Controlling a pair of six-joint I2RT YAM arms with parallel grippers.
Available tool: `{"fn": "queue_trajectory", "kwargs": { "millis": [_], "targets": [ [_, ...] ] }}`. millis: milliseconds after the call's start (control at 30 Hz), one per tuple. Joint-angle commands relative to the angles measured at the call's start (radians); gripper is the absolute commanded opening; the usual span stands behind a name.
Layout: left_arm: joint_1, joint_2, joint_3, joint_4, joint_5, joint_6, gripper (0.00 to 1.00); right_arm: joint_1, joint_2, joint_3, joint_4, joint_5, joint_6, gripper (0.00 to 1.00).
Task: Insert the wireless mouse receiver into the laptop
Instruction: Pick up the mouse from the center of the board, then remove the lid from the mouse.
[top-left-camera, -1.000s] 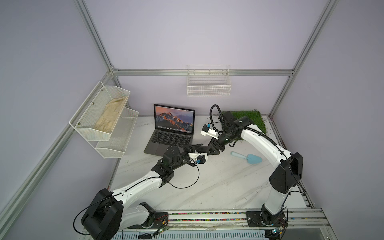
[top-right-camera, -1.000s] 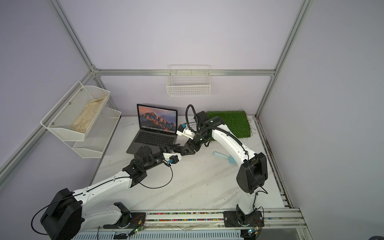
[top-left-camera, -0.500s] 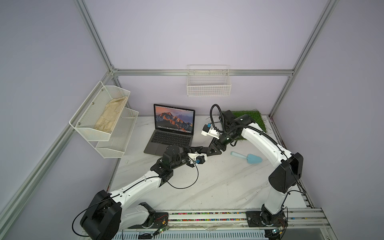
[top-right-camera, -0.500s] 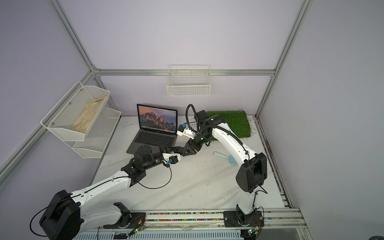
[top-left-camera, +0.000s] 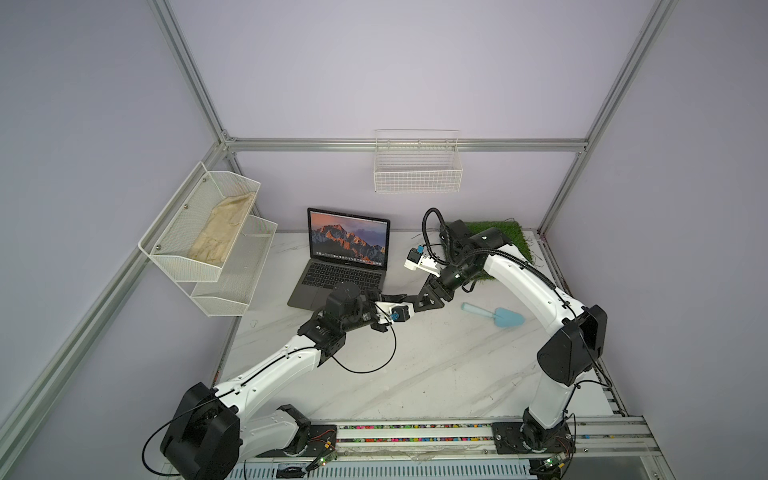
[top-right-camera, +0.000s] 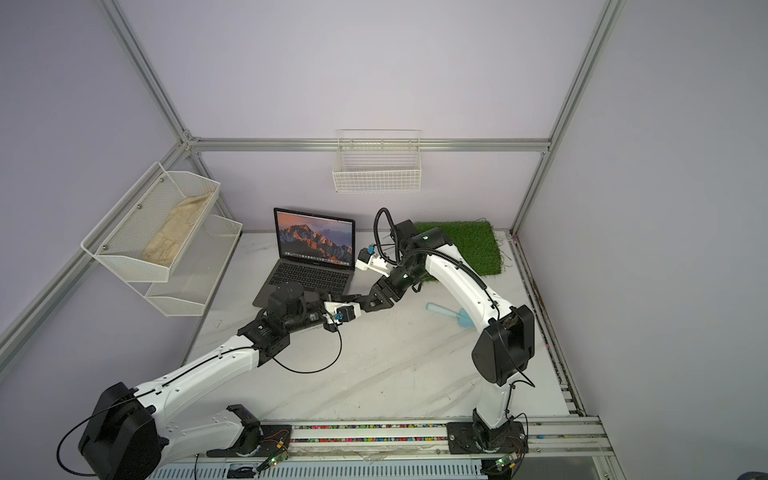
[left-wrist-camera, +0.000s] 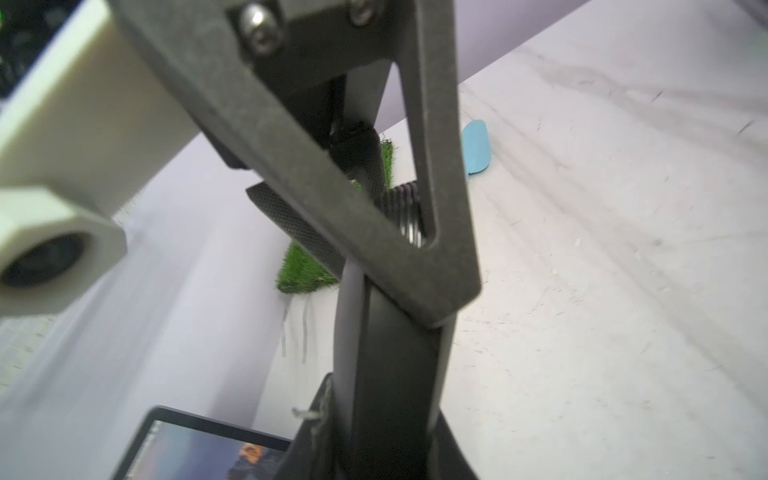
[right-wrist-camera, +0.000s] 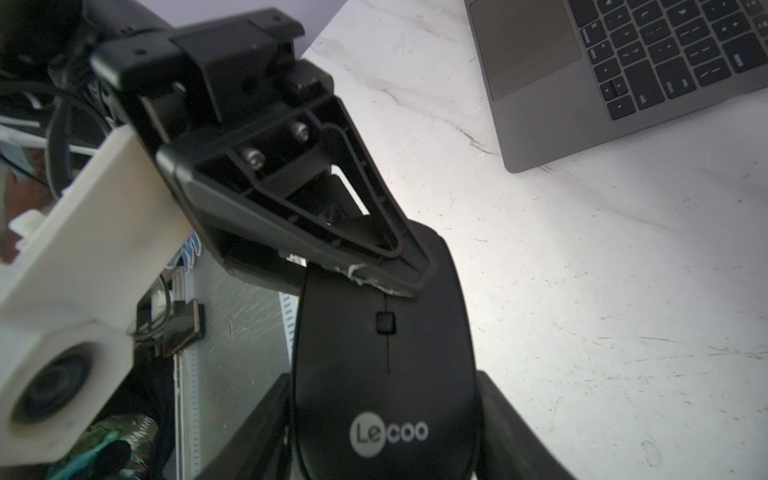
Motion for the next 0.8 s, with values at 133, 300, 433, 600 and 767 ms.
{"fn": "queue_trajectory", "kwargs": {
  "millis": [133,300,433,600,767],
  "targets": [
    [0.062,0.036,0.095,-0.135,0.071,-0.688,0.00,-0.019,-0.243,-0.203,0.590,0.253,0.386,0.87],
    [0.102,0.019,0.100,-0.205,0.182,-1.030,0.00,-0.012,-0.435,-0.521,0.933,0.303,0.413,0.96],
    [0.146,0.038,0.130,-0.270,0.448,-1.162,0.00,0.016,-0.518,-0.670,1.041,0.259,0.298,0.97],
    [0.167,0.069,0.134,-0.206,0.637,-1.271,0.00,0.075,-0.486,-0.663,0.947,0.272,0.150,0.97],
    [0.172,0.073,0.134,-0.189,0.627,-1.274,0.00,0.091,-0.467,-0.658,0.912,0.219,0.120,0.77]
  ]
}}
